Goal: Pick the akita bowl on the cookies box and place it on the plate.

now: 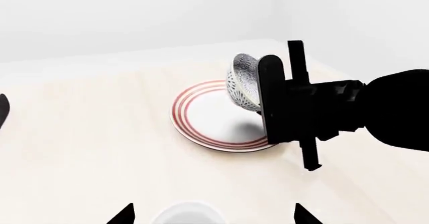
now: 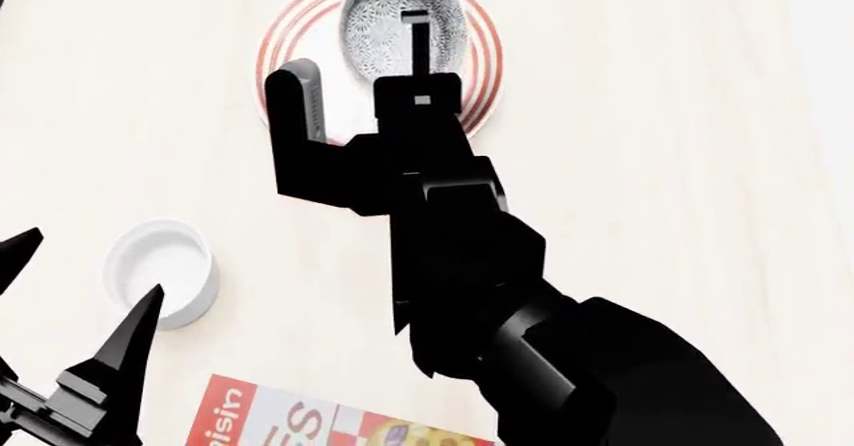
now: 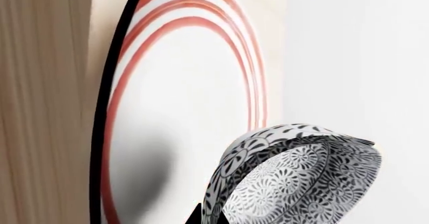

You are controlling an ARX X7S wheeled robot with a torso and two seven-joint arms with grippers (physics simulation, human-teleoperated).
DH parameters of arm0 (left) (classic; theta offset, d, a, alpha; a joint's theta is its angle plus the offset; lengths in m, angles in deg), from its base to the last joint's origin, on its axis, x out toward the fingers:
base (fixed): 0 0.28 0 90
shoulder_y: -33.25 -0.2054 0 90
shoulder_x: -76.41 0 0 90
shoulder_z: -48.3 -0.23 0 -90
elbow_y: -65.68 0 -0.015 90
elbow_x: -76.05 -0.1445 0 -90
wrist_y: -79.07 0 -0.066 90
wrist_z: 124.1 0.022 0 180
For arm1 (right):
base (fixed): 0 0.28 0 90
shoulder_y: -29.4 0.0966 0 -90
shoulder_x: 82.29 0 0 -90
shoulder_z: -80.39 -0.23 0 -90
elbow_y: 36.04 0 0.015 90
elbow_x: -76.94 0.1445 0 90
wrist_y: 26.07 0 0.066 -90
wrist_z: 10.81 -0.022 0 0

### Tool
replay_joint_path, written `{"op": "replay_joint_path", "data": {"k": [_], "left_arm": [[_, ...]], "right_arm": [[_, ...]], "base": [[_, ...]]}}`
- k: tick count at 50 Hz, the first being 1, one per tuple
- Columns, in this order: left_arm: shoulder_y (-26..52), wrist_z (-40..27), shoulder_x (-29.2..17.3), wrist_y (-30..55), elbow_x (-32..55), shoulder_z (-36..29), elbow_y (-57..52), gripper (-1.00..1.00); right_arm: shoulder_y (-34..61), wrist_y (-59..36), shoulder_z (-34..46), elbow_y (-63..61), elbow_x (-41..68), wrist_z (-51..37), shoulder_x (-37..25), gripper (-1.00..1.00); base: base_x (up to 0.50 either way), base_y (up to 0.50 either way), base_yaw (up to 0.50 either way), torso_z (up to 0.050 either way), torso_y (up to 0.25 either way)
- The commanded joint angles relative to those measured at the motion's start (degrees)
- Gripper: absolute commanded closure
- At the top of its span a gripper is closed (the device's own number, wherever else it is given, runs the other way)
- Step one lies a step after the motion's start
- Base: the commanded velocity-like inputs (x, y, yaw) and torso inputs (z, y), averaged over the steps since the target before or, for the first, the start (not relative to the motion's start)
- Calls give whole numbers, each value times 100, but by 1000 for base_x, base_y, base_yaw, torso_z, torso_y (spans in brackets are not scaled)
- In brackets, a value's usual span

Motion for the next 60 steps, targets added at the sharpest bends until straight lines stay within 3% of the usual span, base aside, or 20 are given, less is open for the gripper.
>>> {"op": "replay_joint_path", "data": {"k": [1, 38, 39, 55, 60], "left_arm": [[-24, -5, -13, -18, 9, 6, -2, -100], [-137, 60, -8, -147, 82, 18, 51, -100], [-133, 57, -9, -141, 89, 20, 53, -100], [-149, 44, -11, -149, 79, -8, 67, -100], [-185, 35, -19, -163, 69, -9, 47, -100]], "right_arm": [[11, 188, -37, 48, -146, 93, 8, 100], [87, 284, 40, -70, -737, 621, 7, 100], [91, 310, 39, -59, -754, 602, 7, -100], [185, 381, -82, -49, -655, 582, -13, -100], [295, 129, -253, -590, -543, 614, -264, -100]], "base": [[0, 0, 0, 0, 0], [0, 0, 0, 1, -19], [0, 0, 0, 0, 0], [0, 0, 0, 0, -2], [0, 0, 0, 0, 0]]}}
